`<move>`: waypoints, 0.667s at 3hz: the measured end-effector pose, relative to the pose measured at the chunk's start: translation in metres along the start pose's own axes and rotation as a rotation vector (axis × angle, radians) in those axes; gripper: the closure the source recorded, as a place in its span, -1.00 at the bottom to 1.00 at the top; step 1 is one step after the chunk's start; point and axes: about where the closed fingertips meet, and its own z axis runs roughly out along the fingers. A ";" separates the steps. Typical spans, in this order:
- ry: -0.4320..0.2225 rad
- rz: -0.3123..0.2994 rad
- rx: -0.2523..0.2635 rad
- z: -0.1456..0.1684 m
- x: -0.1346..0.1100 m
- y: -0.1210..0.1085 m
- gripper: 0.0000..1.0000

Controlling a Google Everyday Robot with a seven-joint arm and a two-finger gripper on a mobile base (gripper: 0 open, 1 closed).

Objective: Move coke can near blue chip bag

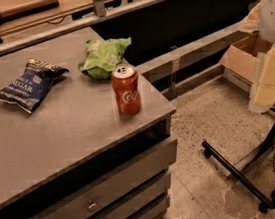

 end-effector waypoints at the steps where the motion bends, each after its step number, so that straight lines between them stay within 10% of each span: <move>1: 0.000 0.000 0.000 0.000 0.000 0.000 -1.00; 2: -0.087 -0.046 -0.029 0.009 -0.034 -0.006 -1.00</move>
Offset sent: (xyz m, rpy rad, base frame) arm 0.0483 0.1009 -0.0005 0.2460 0.0135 0.2353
